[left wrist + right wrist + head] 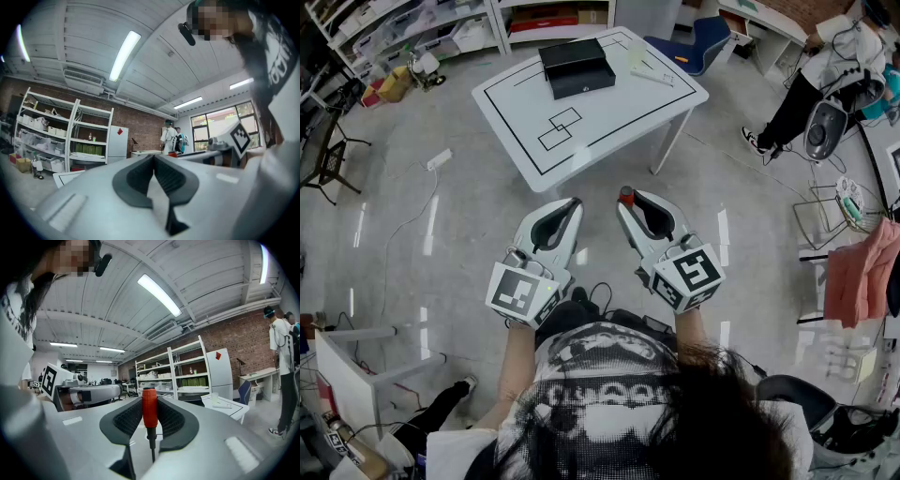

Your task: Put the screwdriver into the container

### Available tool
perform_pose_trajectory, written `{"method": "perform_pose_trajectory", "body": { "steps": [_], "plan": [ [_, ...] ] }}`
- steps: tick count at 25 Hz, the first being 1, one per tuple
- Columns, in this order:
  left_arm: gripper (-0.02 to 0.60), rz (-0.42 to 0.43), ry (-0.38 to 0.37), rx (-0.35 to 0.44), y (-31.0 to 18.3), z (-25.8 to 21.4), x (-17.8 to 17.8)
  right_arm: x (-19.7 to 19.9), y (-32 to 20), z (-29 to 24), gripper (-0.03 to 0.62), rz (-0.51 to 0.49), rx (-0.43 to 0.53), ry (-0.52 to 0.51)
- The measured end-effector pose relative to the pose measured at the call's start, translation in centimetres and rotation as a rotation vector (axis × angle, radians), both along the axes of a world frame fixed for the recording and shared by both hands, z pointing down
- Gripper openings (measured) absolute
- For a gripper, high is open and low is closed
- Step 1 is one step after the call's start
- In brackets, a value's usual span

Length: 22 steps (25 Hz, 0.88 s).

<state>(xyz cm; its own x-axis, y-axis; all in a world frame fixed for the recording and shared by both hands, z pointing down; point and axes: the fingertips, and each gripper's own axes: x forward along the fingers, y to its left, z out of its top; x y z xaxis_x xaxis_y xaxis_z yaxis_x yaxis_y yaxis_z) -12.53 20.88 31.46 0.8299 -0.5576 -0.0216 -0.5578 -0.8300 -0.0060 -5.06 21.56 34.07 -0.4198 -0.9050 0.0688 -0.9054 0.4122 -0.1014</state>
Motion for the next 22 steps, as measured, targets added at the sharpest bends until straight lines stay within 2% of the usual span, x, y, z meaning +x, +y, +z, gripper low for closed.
{"method": "perform_pose_trajectory", "body": {
  "steps": [8,22],
  "plan": [
    [0.0,0.003,-0.003,-0.028,-2.6,0.9,-1.8,-1.9,-2.8,0.9,0.098,-0.01,-0.03,-0.019],
    [0.0,-0.022,0.017,-0.048,-7.8,1.8,-7.6,-7.1,-7.0,2.0,0.098,-0.006,-0.051,-0.013]
  ]
}}
